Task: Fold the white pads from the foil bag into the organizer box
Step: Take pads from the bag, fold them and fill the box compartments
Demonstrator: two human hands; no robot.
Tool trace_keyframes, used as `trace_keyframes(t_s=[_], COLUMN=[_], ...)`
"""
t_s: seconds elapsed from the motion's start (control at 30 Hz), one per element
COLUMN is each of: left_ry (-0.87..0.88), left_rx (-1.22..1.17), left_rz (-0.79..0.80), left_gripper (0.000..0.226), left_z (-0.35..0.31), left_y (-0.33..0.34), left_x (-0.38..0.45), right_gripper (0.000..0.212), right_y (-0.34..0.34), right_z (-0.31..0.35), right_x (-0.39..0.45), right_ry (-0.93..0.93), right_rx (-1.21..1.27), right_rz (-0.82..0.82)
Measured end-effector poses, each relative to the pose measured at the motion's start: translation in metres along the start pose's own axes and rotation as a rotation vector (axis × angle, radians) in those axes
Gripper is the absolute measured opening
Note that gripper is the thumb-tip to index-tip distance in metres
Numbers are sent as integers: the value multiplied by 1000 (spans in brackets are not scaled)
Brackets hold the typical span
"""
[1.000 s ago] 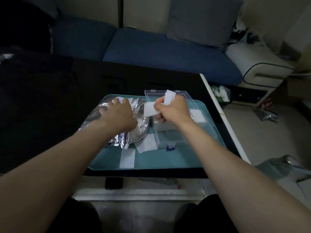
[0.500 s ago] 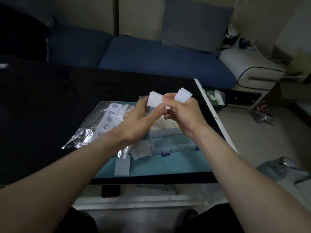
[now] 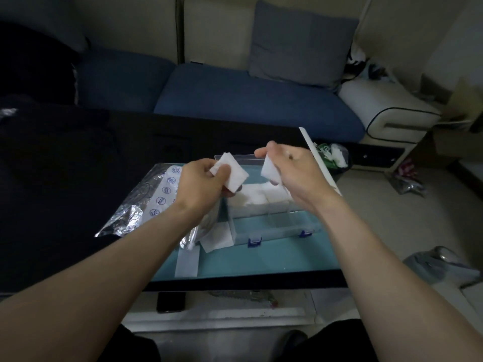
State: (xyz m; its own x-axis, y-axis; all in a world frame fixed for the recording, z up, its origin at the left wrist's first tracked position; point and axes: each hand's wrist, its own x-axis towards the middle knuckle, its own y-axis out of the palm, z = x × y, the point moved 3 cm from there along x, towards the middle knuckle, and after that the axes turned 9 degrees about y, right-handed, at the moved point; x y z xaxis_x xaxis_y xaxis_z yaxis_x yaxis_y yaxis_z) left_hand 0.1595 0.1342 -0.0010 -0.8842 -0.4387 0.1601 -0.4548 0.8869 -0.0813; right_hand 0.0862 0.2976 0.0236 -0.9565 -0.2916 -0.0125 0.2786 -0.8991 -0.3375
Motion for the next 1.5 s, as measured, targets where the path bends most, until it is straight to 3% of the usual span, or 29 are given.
trace_keyframes(t_s=[0.07,0.17,0.37,0.5,0.57,0.63,0.73,0.8,0.87,0.93,1.03,1.1,1.2,1.23,1.33,1.5], left_ry=[-42,-91,-178,-329,-278,-158,77,251,339,315,224,203,216,215,206,209], left_rx=[-22,-55,-212,-447,-432,-271,176,443,527,645,890,941,997,1004,1017,1056], left_rz=[89,208,401,583,633,618,523,398,333,437,643,643,589,583,573,553], left_gripper=[9,12,35,50,47,29,6,7,10,12,9,8,7,7,7,9], left_z=[0,-1,-2,-5,-4,0,5,3,0,7,31,40,45,45,47,47], left_y=[-1,2,14,18,18,12,-8,-24,-36,-44,-54,-60,-68,-69,-75,-75], left_x=[-1,0,-1,-4,-4,-4,-2,0,-1,-2,-2,1,9,11,14,20], right_gripper=[8,24,17,12,6,11,22,22,12,7,21,29,50,55,46,46], right_y=[-2,3,11,21,26,31,35,32,31,42,75,91,104,105,109,109], right_z=[-1,-1,-2,-2,-4,-7,-8,-8,-5,-3,-12,-19,-32,-36,-37,-27], right_x=[-2,-6,-4,-4,-2,-1,-4,-3,-3,-9,-22,-26,-26,-24,-19,-15], right_ry=[-43,-79,-205,-213,-205,-191,-160,-119,-141,-201,-329,-407,-329,-304,-340,-375], right_rx=[55,123,140,38,-5,-25,-17,-55,-227,-487,-928,-1187,-1452,-1495,-1526,-1427], right_rz=[87,88,38,-3,-9,23,99,93,88,231,403,356,398,422,463,484])
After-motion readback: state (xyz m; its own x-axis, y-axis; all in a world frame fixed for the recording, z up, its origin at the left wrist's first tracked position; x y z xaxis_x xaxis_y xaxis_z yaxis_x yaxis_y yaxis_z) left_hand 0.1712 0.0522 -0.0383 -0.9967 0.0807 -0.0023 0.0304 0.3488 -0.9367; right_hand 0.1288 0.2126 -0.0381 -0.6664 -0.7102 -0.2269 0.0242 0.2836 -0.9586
